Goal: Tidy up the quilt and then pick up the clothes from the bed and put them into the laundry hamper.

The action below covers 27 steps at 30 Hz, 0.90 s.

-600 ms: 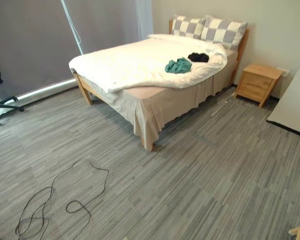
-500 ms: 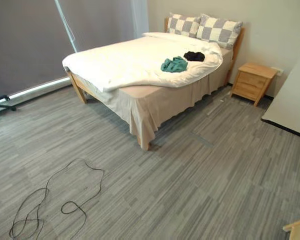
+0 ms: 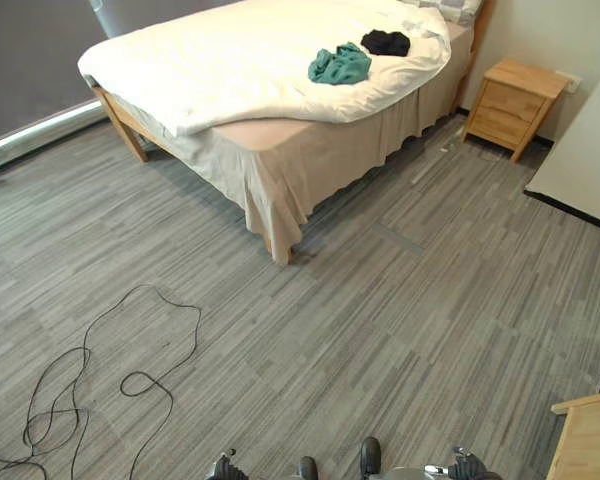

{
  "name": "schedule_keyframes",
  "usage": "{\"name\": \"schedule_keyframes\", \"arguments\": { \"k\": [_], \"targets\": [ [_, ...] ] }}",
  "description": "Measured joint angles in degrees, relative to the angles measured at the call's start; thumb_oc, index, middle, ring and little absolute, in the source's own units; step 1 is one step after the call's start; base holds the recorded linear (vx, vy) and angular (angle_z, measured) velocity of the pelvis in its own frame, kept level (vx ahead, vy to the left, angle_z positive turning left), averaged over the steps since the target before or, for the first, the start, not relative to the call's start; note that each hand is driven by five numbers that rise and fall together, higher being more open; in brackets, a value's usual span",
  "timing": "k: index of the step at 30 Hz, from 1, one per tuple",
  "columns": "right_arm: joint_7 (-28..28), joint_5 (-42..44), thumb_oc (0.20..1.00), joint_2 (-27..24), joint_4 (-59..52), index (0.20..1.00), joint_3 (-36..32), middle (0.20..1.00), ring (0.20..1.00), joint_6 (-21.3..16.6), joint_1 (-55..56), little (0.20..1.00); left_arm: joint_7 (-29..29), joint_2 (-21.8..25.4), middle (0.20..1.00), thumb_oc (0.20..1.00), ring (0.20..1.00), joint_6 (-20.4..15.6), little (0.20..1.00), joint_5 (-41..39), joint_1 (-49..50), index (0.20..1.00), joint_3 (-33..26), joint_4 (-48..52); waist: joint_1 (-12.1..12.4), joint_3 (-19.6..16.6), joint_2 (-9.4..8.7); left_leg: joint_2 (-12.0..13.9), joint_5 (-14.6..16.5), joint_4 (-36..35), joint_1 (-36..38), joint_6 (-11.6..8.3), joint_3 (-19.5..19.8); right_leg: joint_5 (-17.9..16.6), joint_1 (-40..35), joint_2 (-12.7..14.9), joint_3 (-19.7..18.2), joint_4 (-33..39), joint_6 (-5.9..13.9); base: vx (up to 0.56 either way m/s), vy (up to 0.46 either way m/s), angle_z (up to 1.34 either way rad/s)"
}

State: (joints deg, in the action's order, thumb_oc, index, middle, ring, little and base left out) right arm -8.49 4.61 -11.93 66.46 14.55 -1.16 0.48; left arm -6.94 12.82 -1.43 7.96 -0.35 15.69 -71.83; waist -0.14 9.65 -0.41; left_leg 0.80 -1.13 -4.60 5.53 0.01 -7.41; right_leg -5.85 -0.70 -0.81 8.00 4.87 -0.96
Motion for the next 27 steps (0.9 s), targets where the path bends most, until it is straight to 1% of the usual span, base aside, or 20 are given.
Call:
{"name": "schedule_keyframes", "arguments": {
  "k": [5,6,7,9,10,11,12,14,16,17,18,19,20,21,22,23,24,25,26,27],
  "targets": [
    [-0.14,-0.14,1.0,-0.7,4.46,1.0,-0.1,1.0,1.0,0.9,-4.55,1.0,-0.23,0.06,1.0,1.0,1.0,0.02,1.0,-0.59,-2.54,1.0,-0.18,-0.07,0.37,1.95,-0.16,0.04,0.06,-0.18,-2.21,0.75,-1.51,-0.86,4.78,0.15,-0.36,-4.65,0.19,-0.02,0.088,-0.17],
    [-0.09,-0.12,1.0,-0.88,4.35,1.0,-0.24,1.0,1.0,0.89,-5.84,1.0,-0.23,0.0,1.0,1.0,1.0,0.21,1.0,-0.92,-4.13,1.0,-0.42,-0.32,0.26,3.03,0.17,0.19,0.44,-0.33,-2.38,1.5,-1.77,-0.95,7.87,-0.01,-0.07,-9.82,0.37,0.2,0.143,-0.36],
    [-0.18,0.06,1.0,-1.27,4.25,1.0,-0.42,1.0,1.0,0.53,-6.67,1.0,-0.43,0.0,1.0,1.0,1.0,0.24,1.0,-1.33,-5.44,1.0,-0.41,-0.01,-0.31,4.89,0.97,1.02,0.58,-0.32,-2.23,2.01,-2.41,-0.56,12.85,0.46,1.12,-19.61,2.32,0.18,0.097,-0.29],
    [-0.5,0.44,1.0,-2.08,4.23,1.0,-1.65,1.0,1.0,0.14,-8.22,1.0,-0.74,0.23,1.0,1.0,1.0,0.16,1.0,-2.12,-6.79,1.0,0.35,-0.12,-1.24,6.91,1.47,1.14,1.25,-0.35,-1.38,2.29,-2.58,1.95,18.49,2.1,1.68,-31.13,6.27,0.34,-0.018,-0.03],
    [-0.74,0.49,1.0,-2.15,4.2,1.0,-1.8,1.0,1.0,0.44,-7.5,1.0,-1.26,0.31,1.0,1.0,1.0,0.1,1.0,-2.26,-7.46,1.0,0.96,0.05,-2.54,7.09,1.0,0.41,2.21,-0.36,-1.17,2.54,-2.68,3.65,22.55,4.67,1.66,-35.41,8.06,0.4,-0.085,0.06],
    [-0.76,0.5,1.0,-2.06,4.2,1.0,-1.88,1.0,1.0,0.43,-7.24,1.0,-1.5,0.3,1.0,1.0,1.0,0.01,1.0,-2.26,-7.89,1.0,1.43,-0.1,-2.78,7.47,0.56,0.06,2.28,-0.36,-0.88,2.43,-2.68,3.74,23.33,5.7,1.8,-35.12,8.0,0.46,-0.16,0.2],
    [-0.81,0.59,1.0,-1.47,4.31,1.0,-2.29,1.0,1.0,0.6,-6.41,1.0,-1.79,0.24,1.0,1.0,1.0,0.01,1.0,-2.24,-8.35,1.0,2.51,-1.34,-3.06,7.43,0.28,-0.43,2.44,-0.36,-1.5,2.28,-2.49,3.99,22.3,8.02,4.37,-26.41,7.66,0.39,-0.171,0.12],
    [-1.25,1.08,1.0,-0.9,4.33,1.0,-2.81,1.0,1.0,0.71,-4.77,1.0,-1.93,0.09,1.0,1.0,1.0,-0.02,1.0,-2.14,-8.57,1.0,2.34,-1.34,-3.8,7.48,-0.77,-1.51,2.58,-0.27,-1.38,2.07,-1.89,3.58,20.99,10.4,6.21,-13.98,8.22,0.49,-0.225,0.16],
    [-1.17,1.41,1.0,-0.84,4.89,1.0,-2.99,1.0,1.0,0.68,-3.79,1.0,-1.86,0.06,1.0,1.0,1.0,0.19,1.0,-1.85,-8.66,1.0,2.15,-1.72,-5.33,7.54,-1.38,-2.27,3.48,0.01,-1.53,1.39,-0.87,3.22,19.57,12.67,6.94,-4.71,8.83,0.73,-0.291,0.41],
    [-1.06,2.77,1.0,-0.96,5.06,1.0,-4.57,1.0,1.0,-0.26,-2.54,1.0,-1.98,0.18,1.0,1.0,1.0,0.09,1.0,-0.25,-9.68,1.0,2.18,-1.93,-6.68,7.12,-1.86,-2.68,4.46,0.47,-2.56,0.63,0.52,2.35,20.25,16.01,7.24,-1.25,10.11,0.68,-0.209,0.53],
    [-1.02,2.91,1.0,-0.86,5.81,1.0,-5.06,1.0,1.0,0.23,-1.8,1.0,-1.99,0.33,1.0,1.0,1.0,-0.06,1.0,0.24,-9.74,1.0,2.93,-2.53,-7.1,7.38,-1.21,-2.06,4.9,0.22,-1.98,0.47,1.0,2.04,20.18,15.97,8.91,-0.38,9.96,0.73,-0.236,0.38],
    [-0.91,2.95,1.0,-0.69,7.12,1.0,-4.96,1.0,1.0,0.33,-1.85,1.0,-1.98,0.51,1.0,1.0,1.0,-0.08,1.0,0.97,-9.63,1.0,3.54,-2.73,-7.73,7.47,-0.43,-0.89,5.74,-0.02,-0.88,-0.56,0.96,1.96,20.03,15.63,9.28,-1.07,10.01,0.64,-0.256,-0.03],
    [-0.46,2.95,1.0,-0.69,8.19,1.0,-4.97,1.0,1.0,1.14,-1.51,1.0,-1.99,0.37,1.0,1.0,1.0,-0.06,1.0,1.93,-7.57,1.0,4.21,-3.56,-7.86,7.21,1.52,2.4,7.74,-0.02,2.27,-2.2,0.55,2.19,17.35,13.63,11.11,-5.02,9.54,0.83,-0.425,-0.17],
    [-0.26,2.93,1.0,-0.69,9.1,1.0,-4.94,1.0,1.0,1.61,-1.01,1.0,-2.0,0.33,1.0,1.0,1.0,-0.51,1.0,2.09,-5.73,1.0,4.32,-3.82,-7.95,6.64,3.06,6.11,10.26,4.98,3.57,-4.51,-0.48,1.76,15.0,10.99,11.64,-6.97,7.83,0.62,-0.351,-0.08],
    [-0.18,2.87,1.0,-0.64,8.52,1.0,-4.9,1.0,1.0,1.44,-0.38,1.0,-2.06,0.32,1.0,1.0,1.0,-0.58,1.0,2.17,-4.59,1.0,3.6,-3.36,-7.86,6.52,3.15,7.75,10.71,12.29,2.16,-5.83,-0.21,0.06,12.67,9.36,11.98,-6.92,6.94,0.56,-0.399,0.0],
    [-0.12,2.72,1.0,-0.48,8.89,1.0,-4.59,1.0,1.0,1.32,-1.28,1.0,-2.19,0.38,1.0,1.0,1.0,-0.92,1.0,2.16,-4.16,1.0,2.87,-2.88,-7.39,6.46,3.04,9.83,10.73,26.26,-3.4,-7.05,0.35,0.82,10.68,7.48,12.31,-6.47,6.04,0.41,-0.304,-0.03],
    [-0.15,2.64,1.0,-1.06,8.95,1.0,-3.74,1.0,1.0,1.24,-1.12,1.0,-3.57,0.38,1.0,1.0,1.0,-1.47,1.0,1.58,-4.2,1.0,1.73,-2.23,-6.0,5.52,3.05,12.21,7.73,37.81,-9.04,-7.61,1.06,0.84,9.32,6.07,11.96,-5.76,4.39,0.74,-0.453,-0.37],
    [-0.23,2.29,1.0,-2.78,7.58,1.0,-1.66,1.0,1.0,1.46,-2.75,1.0,-3.33,0.77,1.0,1.0,1.0,-0.89,1.0,1.5,-3.83,1.0,0.32,-0.47,-3.84,4.62,4.25,13.73,-1.08,49.13,-14.09,-8.09,7.46,1.98,6.7,2.3,11.37,-5.32,0.93,0.55,-0.295,-0.59],
    [-0.4,2.25,1.0,-3.75,7.07,1.0,-0.89,1.0,1.0,1.42,-3.76,1.0,-3.28,1.01,1.0,1.0,1.0,-0.87,1.0,1.26,-3.35,1.0,0.09,0.52,-3.3,4.55,3.59,13.35,-8.92,55.23,-17.27,-7.12,10.62,1.52,5.47,1.48,10.75,-5.05,-1.83,0.5,-0.166,-0.6],
    [-0.73,2.12,1.0,-3.86,6.5,1.0,-0.14,1.0,1.0,1.42,-6.13,1.0,-3.62,0.94,1.0,1.0,1.0,-0.73,1.0,0.63,-3.76,1.0,0.15,1.21,-1.83,4.59,3.14,12.4,-13.54,61.46,-21.83,-7.53,12.37,3.1,4.14,1.2,10.17,-4.66,-3.96,0.38,0.022,-0.56]
  ]
}}
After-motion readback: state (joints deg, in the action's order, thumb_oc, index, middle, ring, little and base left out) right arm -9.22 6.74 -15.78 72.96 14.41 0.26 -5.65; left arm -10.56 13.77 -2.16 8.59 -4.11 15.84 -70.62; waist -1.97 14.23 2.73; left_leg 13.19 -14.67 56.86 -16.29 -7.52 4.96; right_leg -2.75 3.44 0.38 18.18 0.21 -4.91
